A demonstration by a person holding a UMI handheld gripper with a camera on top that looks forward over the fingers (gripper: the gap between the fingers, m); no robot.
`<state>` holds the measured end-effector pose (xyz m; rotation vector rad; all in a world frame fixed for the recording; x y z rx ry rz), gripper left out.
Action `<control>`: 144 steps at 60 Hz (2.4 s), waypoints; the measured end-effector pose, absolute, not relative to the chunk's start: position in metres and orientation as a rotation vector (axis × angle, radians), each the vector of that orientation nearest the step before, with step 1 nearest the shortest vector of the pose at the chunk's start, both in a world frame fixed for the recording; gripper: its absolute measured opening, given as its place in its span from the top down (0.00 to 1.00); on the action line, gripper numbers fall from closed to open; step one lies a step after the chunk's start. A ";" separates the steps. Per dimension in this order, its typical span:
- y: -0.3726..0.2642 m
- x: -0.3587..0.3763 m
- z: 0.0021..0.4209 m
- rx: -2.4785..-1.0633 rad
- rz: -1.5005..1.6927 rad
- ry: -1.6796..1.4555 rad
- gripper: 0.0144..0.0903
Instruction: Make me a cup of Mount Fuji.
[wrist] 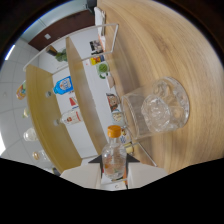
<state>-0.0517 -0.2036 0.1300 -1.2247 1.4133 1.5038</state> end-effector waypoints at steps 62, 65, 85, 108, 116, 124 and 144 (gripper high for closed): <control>-0.202 -0.185 0.087 -1.942 0.103 -0.011 0.73; -0.200 -0.187 0.074 -1.971 0.075 -0.031 0.73; -0.199 -0.205 0.023 -2.128 0.066 -0.027 0.73; -0.214 -0.209 0.009 -2.199 0.082 -0.068 0.71; -0.223 -0.207 0.005 -2.232 0.096 -0.073 0.66; -0.235 -0.211 0.010 -2.259 0.165 -0.091 0.29; -0.270 -0.128 0.115 -1.999 0.110 -0.160 0.05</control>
